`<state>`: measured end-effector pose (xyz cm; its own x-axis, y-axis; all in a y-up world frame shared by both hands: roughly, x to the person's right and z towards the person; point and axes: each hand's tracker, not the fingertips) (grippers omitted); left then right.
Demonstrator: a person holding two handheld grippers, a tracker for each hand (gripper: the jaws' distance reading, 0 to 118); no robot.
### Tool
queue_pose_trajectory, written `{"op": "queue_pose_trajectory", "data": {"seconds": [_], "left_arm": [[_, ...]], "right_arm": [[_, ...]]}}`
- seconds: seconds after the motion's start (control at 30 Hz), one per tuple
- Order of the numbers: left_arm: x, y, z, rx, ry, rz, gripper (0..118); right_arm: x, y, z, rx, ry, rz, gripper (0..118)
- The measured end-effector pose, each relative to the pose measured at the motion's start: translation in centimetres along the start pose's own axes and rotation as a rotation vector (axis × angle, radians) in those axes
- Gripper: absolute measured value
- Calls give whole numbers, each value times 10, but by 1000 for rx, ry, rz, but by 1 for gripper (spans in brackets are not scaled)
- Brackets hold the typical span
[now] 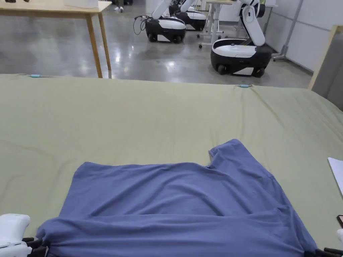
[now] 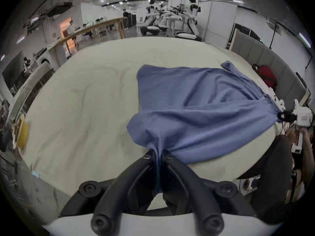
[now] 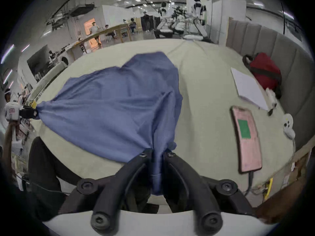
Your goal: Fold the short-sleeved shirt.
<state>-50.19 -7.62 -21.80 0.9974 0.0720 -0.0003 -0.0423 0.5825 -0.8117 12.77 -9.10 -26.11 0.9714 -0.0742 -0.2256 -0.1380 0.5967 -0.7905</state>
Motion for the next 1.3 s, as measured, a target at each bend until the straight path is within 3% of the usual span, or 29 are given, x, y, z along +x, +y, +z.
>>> {"op": "queue_pose_trajectory", "data": {"seconds": [0.03, 0.07, 0.1, 0.13, 0.17, 0.27, 0.3, 0.33, 0.37, 0.4, 0.43, 0.5, 0.7, 0.73, 0.77, 0.8, 0.83, 0.87, 1.0, 1.07, 1.1, 1.13, 1.17, 1.2, 1.23, 1.3], "left_arm": [[-1, 1, 1, 36, 3, 23, 33], [-2, 3, 4, 52, 27, 26, 69], [-2, 7, 10, 79, 62, 17, 97], [-2, 11, 18, 116, 68, -2, 104], [-1, 16, 27, 155, 68, -4, 103], [6, 36, 42, 234, 85, -18, 103], [11, 44, 43, 256, 92, -31, 102], [14, 49, 41, 273, 109, -36, 92], [17, 55, 37, 277, 122, -39, 66], [20, 62, 31, 275, 119, -39, 23], [22, 69, 23, 271, 119, -38, 0], [27, 82, 0, 286, 183, -67, 0], [12, 145, -83, 177, 164, -48, 0], [10, 155, -93, 168, 166, -39, 13], [8, 168, -108, 158, 174, -30, 42], [5, 180, -126, 114, 186, -21, 87], [4, 190, -142, 75, 204, -22, 118], [5, 201, -153, 157, 197, -79, 115], [8, 226, -206, 34, 289, -73, 115], [9, 228, -224, -15, 316, -69, 102], [5, 224, -233, -42, 309, -81, 87], [7, 223, -234, -56, 283, -90, 65], [10, 222, -230, -49, 209, -69, 44], [16, 223, -224, -38, 180, -48, 21], [18, 223, -215, -24, 212, -70, 7], [27, 223, -203, 21, 254, -133, 4]], "right_arm": [[0, 0, 0, 7, 8, 1, 23], [-1, 1, 3, 15, 11, 9, 45], [-1, 6, 8, 21, 3, 19, 75], [-4, 10, 15, 43, -6, 39, 103], [-7, 15, 21, 76, -11, 57, 108], [-31, 38, 40, 185, -29, 82, 108], [-42, 47, 40, 233, -33, 95, 105], [-47, 51, 40, 260, -33, 97, 79], [-49, 58, 35, 283, -18, 93, 40], [-54, 65, 30, 282, -9, 87, 6], [-61, 71, 24, 284, -20, 86, 4], [-69, 82, 10, 300, -38, 98, 4], [-79, 114, -26, 277, 0, 105, 4], [-78, 117, -29, 275, -1, 105, 4], [-75, 121, -34, 269, -7, 105, 4], [-72, 126, -38, 262, -17, 105, 4], [-69, 130, -42, 256, -24, 102, 4], [-64, 135, -46, 248, -33, 97, 4], [-37, 163, -70, 192, -85, 70, 4], [-24, 180, -86, 176, -114, 52, 9], [-16, 191, -98, 161, -129, 46, 28], [-10, 199, -108, 144, -130, 35, 74], [-3, 209, -122, 112, -130, 15, 105], [3, 219, -138, 59, -127, -3, 115], [7, 227, -152, 32, -130, -10, 114], [10, 241, -177, 9, -183, -17, 114]]}}
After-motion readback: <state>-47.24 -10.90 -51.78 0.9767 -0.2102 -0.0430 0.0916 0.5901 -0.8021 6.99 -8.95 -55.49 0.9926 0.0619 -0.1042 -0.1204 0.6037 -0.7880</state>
